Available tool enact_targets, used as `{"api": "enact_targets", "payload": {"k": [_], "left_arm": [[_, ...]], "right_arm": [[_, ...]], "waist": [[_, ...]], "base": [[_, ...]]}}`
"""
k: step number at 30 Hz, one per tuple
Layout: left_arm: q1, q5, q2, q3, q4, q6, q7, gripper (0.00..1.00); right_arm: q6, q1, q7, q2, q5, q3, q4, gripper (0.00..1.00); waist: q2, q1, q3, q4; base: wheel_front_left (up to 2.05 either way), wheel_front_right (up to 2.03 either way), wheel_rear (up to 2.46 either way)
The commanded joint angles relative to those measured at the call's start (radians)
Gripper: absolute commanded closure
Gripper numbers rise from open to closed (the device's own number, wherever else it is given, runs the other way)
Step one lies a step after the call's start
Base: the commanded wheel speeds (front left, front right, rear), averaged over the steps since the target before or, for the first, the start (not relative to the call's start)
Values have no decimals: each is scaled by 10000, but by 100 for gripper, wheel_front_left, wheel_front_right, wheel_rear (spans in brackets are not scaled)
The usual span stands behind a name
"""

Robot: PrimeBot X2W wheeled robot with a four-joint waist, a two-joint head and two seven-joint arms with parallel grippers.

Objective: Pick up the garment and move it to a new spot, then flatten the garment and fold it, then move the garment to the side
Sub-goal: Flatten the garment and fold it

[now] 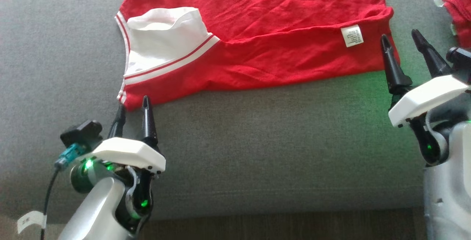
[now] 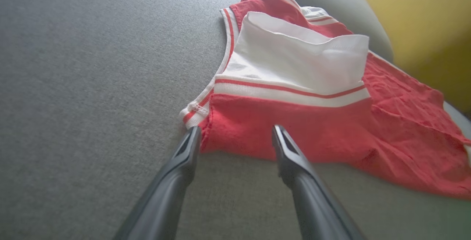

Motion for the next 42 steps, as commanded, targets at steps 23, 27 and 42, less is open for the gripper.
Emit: {"api": "enact_targets", "payload": {"k": [23, 27, 42], "left_arm": [[-769, 331, -326, 398, 1826, -933, 60, 100], [-856, 566, -306, 399, 1810, -1077, -28, 100], [-832, 1146, -439, 627, 1449, -1216, -114, 100]], "right_arm": [[-4, 90, 523, 375, 586, 28, 140, 0], [-4, -145, 633, 409, 359, -186, 731, 0], [-4, -1077, 1379, 434, -936, -1302, 2805, 43]], "waist": [[0, 1, -28, -93], [0, 1, -120, 35], [0, 1, -187, 424]], "base": [[0, 0, 0], [0, 0, 0], [0, 0, 0]]}}
